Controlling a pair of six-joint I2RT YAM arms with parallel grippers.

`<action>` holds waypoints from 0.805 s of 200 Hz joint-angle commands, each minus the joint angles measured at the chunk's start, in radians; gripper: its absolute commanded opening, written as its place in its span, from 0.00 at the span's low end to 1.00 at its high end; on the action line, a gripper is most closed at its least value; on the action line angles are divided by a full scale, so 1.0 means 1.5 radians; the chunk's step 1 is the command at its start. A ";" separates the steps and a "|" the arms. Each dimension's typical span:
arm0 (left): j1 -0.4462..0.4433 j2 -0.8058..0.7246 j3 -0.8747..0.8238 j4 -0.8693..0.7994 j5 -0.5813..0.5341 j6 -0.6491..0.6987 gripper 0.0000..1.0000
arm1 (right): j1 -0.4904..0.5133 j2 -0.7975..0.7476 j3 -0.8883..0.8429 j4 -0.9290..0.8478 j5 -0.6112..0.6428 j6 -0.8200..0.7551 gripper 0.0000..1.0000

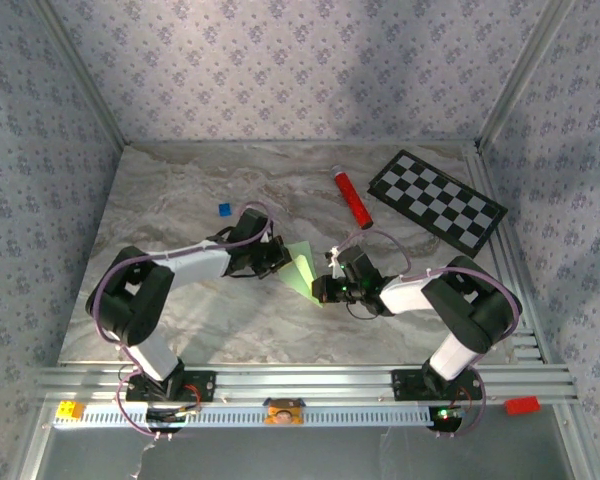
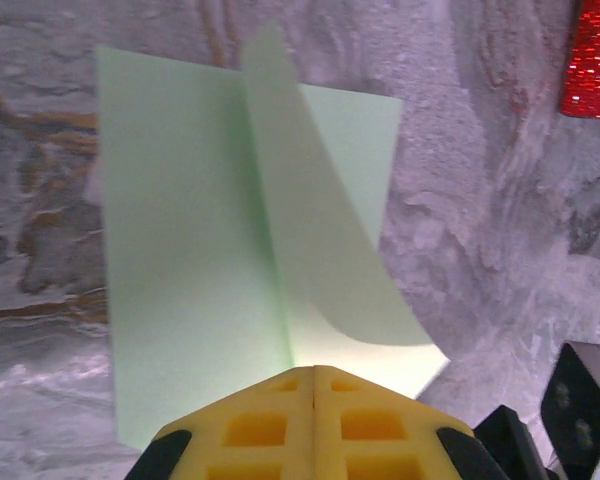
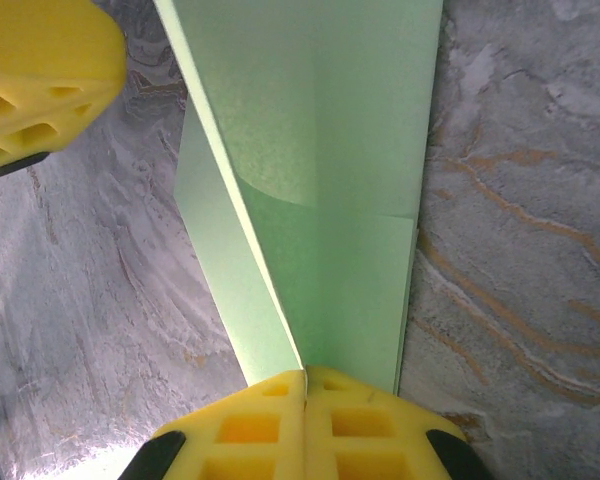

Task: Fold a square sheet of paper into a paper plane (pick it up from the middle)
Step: Fourth fold the wing at the center of the table.

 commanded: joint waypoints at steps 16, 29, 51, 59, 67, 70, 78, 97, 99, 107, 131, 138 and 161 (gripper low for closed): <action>0.002 0.045 0.019 -0.040 0.001 0.015 0.01 | -0.003 0.013 -0.002 -0.025 0.002 0.008 0.00; 0.001 0.055 0.020 -0.042 0.003 0.014 0.01 | -0.003 0.011 -0.002 -0.026 0.002 0.008 0.00; 0.002 0.064 0.011 -0.041 0.002 0.007 0.00 | -0.001 0.005 -0.002 -0.031 0.004 0.005 0.00; 0.001 0.063 0.005 -0.038 0.001 0.002 0.00 | -0.001 0.003 -0.002 -0.033 0.003 0.004 0.00; 0.000 0.061 -0.003 -0.035 -0.001 -0.005 0.00 | 0.000 0.000 -0.001 -0.034 0.003 0.003 0.00; 0.001 0.060 -0.006 -0.034 -0.002 -0.007 0.00 | 0.000 -0.001 -0.002 -0.034 0.002 0.003 0.00; 0.000 0.056 -0.014 -0.032 -0.005 -0.013 0.00 | 0.001 -0.004 -0.001 -0.035 0.001 0.001 0.00; -0.002 0.044 -0.035 -0.025 -0.012 -0.029 0.00 | 0.006 -0.013 0.000 -0.042 0.001 -0.002 0.00; -0.003 0.043 -0.037 -0.024 -0.013 -0.030 0.00 | 0.006 -0.014 0.000 -0.043 0.001 -0.002 0.00; -0.006 0.035 -0.045 -0.020 -0.018 -0.037 0.00 | 0.007 -0.017 0.002 -0.046 0.000 -0.003 0.00; -0.014 0.017 -0.062 -0.017 -0.036 -0.051 0.00 | 0.009 -0.017 0.005 -0.051 -0.004 -0.002 0.01; -0.015 0.014 -0.063 -0.019 -0.040 -0.052 0.00 | 0.009 -0.019 0.005 -0.049 -0.002 -0.001 0.01; -0.018 0.009 -0.066 -0.022 -0.047 -0.054 0.00 | 0.011 -0.016 0.009 -0.051 -0.008 -0.001 0.01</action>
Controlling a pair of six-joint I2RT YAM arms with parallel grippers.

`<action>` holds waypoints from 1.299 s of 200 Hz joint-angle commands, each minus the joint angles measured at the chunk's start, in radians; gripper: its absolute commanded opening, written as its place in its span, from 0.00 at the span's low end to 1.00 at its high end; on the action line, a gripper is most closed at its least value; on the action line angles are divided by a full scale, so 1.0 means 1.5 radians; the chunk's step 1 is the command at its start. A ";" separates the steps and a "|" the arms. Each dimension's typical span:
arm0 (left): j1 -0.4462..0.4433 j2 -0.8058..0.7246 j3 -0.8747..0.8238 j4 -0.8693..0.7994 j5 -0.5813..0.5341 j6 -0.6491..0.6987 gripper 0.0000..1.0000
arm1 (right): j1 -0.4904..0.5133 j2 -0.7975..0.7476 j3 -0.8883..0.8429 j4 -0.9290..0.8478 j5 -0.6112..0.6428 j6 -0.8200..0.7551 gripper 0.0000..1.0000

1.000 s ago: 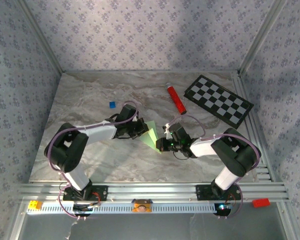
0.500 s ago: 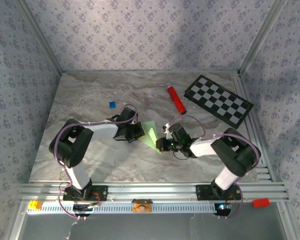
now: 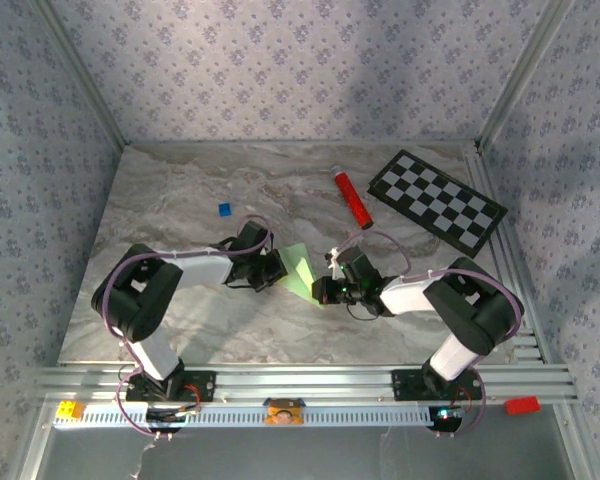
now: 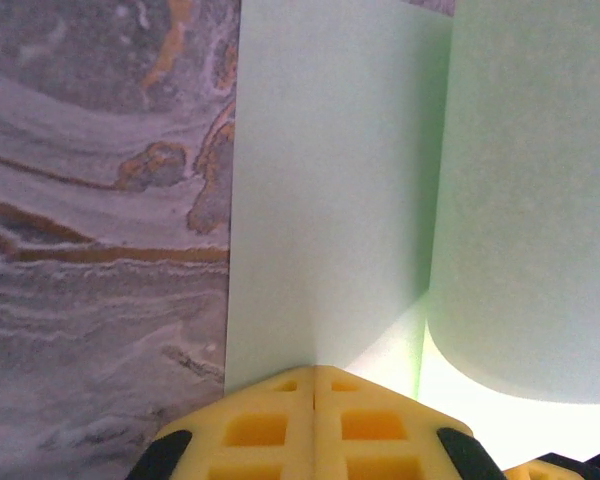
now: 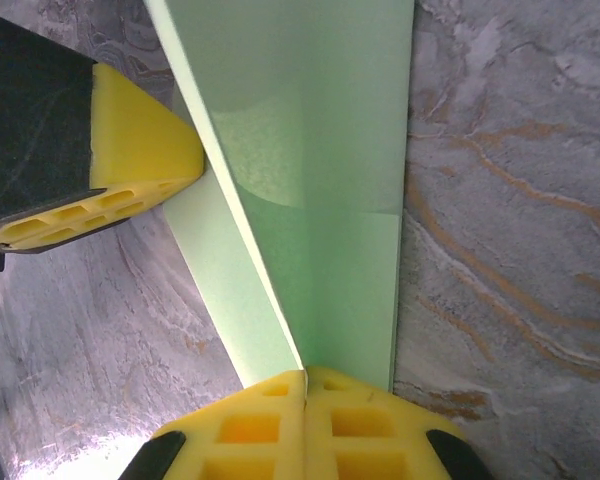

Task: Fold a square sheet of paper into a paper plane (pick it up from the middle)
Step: Fourth fold the wing at the center of the table.

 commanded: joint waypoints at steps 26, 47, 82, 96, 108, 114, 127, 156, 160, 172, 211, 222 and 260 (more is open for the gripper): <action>-0.010 -0.018 -0.014 -0.040 -0.038 -0.015 0.00 | 0.009 0.003 0.012 -0.033 -0.011 -0.002 0.01; -0.011 -0.022 -0.013 -0.036 -0.039 -0.009 0.00 | 0.011 0.014 0.012 -0.033 -0.008 0.001 0.00; -0.012 -0.049 -0.002 -0.033 -0.045 0.023 0.02 | 0.011 0.029 0.004 -0.020 -0.006 0.016 0.00; -0.012 -0.065 0.000 -0.031 -0.051 0.037 0.03 | 0.010 0.030 -0.002 -0.010 -0.007 0.022 0.00; -0.013 -0.077 -0.002 -0.015 -0.046 0.051 0.03 | 0.009 0.031 0.000 -0.009 -0.012 0.022 0.00; -0.014 -0.082 -0.003 -0.006 -0.042 0.058 0.03 | 0.009 0.031 0.000 -0.009 -0.015 0.022 0.00; -0.016 -0.087 -0.006 0.018 -0.030 0.071 0.03 | 0.008 0.033 -0.003 -0.003 -0.017 0.026 0.00; -0.016 -0.068 -0.006 0.069 0.021 0.078 0.02 | 0.004 0.036 -0.010 0.009 -0.015 0.035 0.00; -0.016 -0.064 -0.005 0.076 0.028 0.078 0.02 | 0.003 0.036 -0.011 0.010 -0.016 0.036 0.00; -0.016 -0.048 0.001 0.093 0.048 0.078 0.02 | 0.003 0.038 -0.012 0.014 -0.018 0.040 0.00; -0.022 -0.012 0.021 0.109 0.066 0.075 0.02 | -0.002 0.042 -0.020 0.027 -0.022 0.051 0.00; -0.022 -0.004 0.025 0.110 0.067 0.075 0.02 | -0.004 0.042 -0.023 0.034 -0.022 0.055 0.00; -0.025 0.012 0.035 0.118 0.069 0.072 0.02 | -0.008 0.044 -0.025 0.037 -0.028 0.059 0.00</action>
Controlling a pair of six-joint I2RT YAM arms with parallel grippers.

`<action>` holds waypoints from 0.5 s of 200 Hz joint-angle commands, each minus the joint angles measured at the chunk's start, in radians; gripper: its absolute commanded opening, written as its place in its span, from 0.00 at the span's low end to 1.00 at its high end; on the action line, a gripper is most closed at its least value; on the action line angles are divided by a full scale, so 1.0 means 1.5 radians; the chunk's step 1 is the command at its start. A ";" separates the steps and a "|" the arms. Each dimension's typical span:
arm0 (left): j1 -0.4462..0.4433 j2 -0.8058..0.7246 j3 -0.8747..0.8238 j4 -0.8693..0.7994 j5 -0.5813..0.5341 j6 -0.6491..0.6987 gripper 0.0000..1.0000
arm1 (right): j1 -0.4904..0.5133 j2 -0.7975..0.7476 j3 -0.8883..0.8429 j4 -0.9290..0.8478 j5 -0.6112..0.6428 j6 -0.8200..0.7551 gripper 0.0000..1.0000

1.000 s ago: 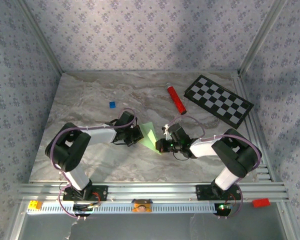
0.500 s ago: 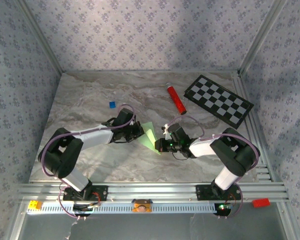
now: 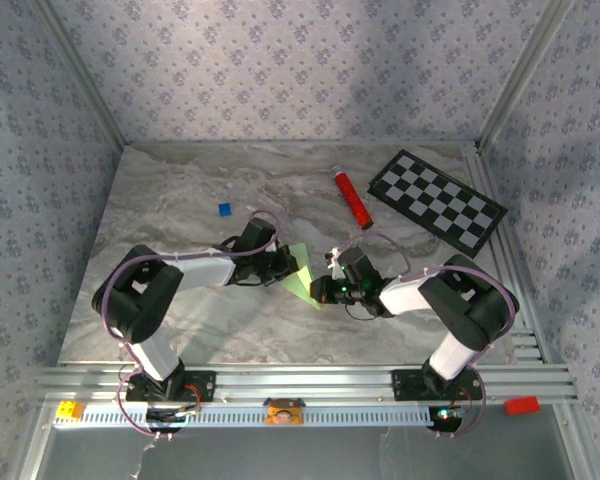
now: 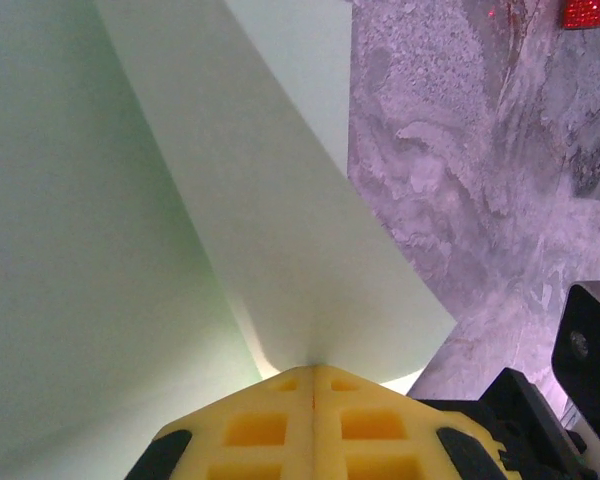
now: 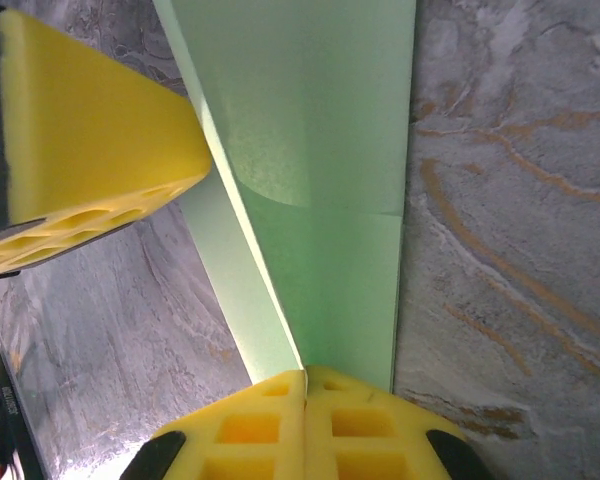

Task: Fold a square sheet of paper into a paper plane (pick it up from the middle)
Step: Fourth fold the wing at the center of the table.

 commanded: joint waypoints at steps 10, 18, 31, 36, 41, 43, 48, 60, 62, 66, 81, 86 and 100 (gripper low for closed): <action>-0.005 0.016 0.029 0.024 0.013 0.009 0.03 | -0.004 0.021 -0.016 -0.022 0.002 0.012 0.00; -0.005 0.019 0.031 0.024 0.012 0.008 0.02 | -0.006 0.023 -0.017 -0.022 0.002 0.014 0.00; -0.005 0.024 0.032 0.025 0.011 0.007 0.03 | -0.007 0.025 -0.016 -0.022 -0.001 0.016 0.00; -0.005 0.026 0.033 0.025 0.011 0.007 0.03 | -0.007 0.026 -0.016 -0.021 -0.001 0.017 0.00; -0.005 0.029 0.035 0.026 0.010 0.006 0.02 | -0.008 0.027 -0.015 -0.021 -0.003 0.019 0.00; -0.005 0.030 0.035 0.026 0.010 0.006 0.02 | -0.008 0.027 -0.015 -0.021 -0.003 0.018 0.00; -0.005 0.032 0.036 0.028 0.011 0.006 0.02 | -0.009 0.028 -0.015 -0.021 -0.004 0.021 0.00; -0.006 0.038 0.038 0.030 0.010 0.004 0.03 | -0.011 0.030 -0.015 -0.021 -0.005 0.024 0.00; -0.005 0.039 0.039 0.030 0.010 0.004 0.03 | -0.011 0.030 -0.015 -0.021 -0.006 0.025 0.00; -0.006 0.042 0.040 0.031 0.010 0.004 0.03 | -0.012 0.032 -0.015 -0.021 -0.007 0.026 0.00; -0.006 0.048 0.043 0.032 0.011 0.004 0.03 | -0.015 0.034 -0.014 -0.023 -0.010 0.029 0.00; -0.006 0.050 0.044 0.032 0.011 0.004 0.02 | -0.016 0.035 -0.013 -0.023 -0.010 0.030 0.00; -0.006 0.053 0.046 0.032 0.010 0.004 0.03 | -0.018 0.038 -0.013 -0.024 -0.012 0.032 0.00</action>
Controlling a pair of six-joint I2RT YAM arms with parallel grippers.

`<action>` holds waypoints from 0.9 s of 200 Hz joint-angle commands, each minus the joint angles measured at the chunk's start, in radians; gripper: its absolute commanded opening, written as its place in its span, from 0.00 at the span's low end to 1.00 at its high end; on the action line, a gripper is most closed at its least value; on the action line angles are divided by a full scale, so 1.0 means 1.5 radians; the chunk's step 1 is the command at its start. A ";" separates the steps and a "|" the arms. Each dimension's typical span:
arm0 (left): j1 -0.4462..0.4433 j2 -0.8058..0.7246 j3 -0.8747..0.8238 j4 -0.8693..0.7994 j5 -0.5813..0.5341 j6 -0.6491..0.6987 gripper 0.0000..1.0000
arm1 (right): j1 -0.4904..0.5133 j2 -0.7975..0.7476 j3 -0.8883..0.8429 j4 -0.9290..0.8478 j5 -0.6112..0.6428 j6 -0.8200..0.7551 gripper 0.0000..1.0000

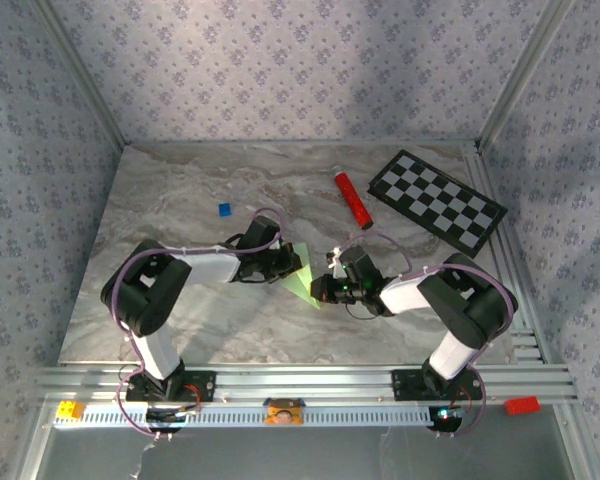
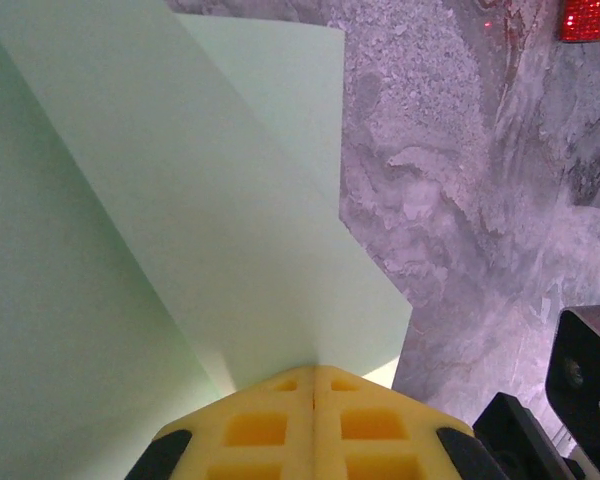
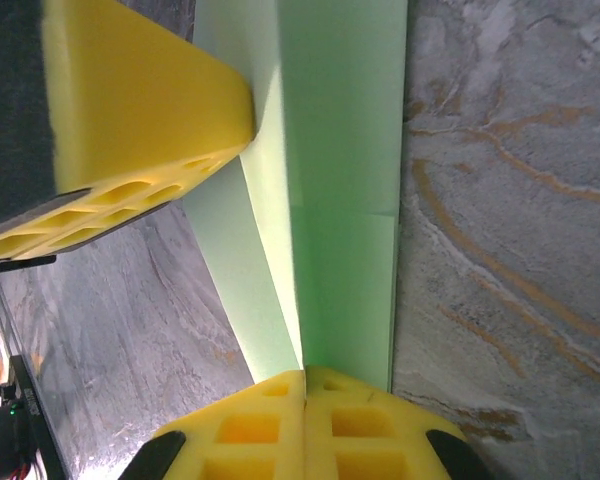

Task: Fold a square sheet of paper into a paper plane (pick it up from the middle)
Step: Fourth fold the wing at the center of the table.

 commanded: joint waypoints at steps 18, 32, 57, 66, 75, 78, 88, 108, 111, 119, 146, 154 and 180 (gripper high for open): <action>-0.005 0.016 0.024 0.011 0.006 0.004 0.03 | -0.008 0.033 -0.012 -0.035 0.004 0.013 0.00; -0.005 0.019 0.024 0.009 0.004 0.004 0.02 | -0.009 0.035 -0.011 -0.035 0.001 0.015 0.00; -0.005 0.025 0.026 0.008 0.000 0.002 0.03 | -0.009 0.042 -0.005 -0.041 -0.007 0.017 0.00; -0.005 0.025 0.027 0.007 -0.002 0.001 0.02 | -0.011 0.044 -0.003 -0.044 -0.011 0.017 0.00; -0.005 0.026 0.027 0.006 -0.005 0.001 0.03 | -0.010 0.046 0.001 -0.052 -0.012 0.018 0.00; -0.005 0.027 0.027 0.006 -0.006 0.001 0.02 | -0.011 0.047 0.003 -0.055 -0.012 0.018 0.00; -0.005 0.029 0.028 0.004 -0.008 0.001 0.02 | -0.013 0.050 0.007 -0.065 -0.014 0.018 0.00; -0.005 0.033 0.031 0.004 -0.010 0.001 0.02 | -0.014 0.057 0.010 -0.067 -0.019 0.022 0.00; -0.005 0.033 0.032 0.003 -0.010 0.001 0.02 | -0.014 0.057 0.011 -0.068 -0.019 0.022 0.00; -0.005 0.033 0.034 0.000 -0.009 0.003 0.02 | -0.015 0.058 0.012 -0.069 -0.021 0.024 0.00; -0.005 0.034 0.041 -0.023 -0.020 0.011 0.02 | -0.016 0.058 0.011 -0.075 -0.020 0.025 0.01; -0.005 0.035 0.042 -0.022 -0.020 0.010 0.02 | -0.017 0.059 0.011 -0.074 -0.020 0.027 0.01; -0.005 0.039 0.044 -0.024 -0.022 0.011 0.02 | -0.017 0.060 0.011 -0.076 -0.020 0.030 0.01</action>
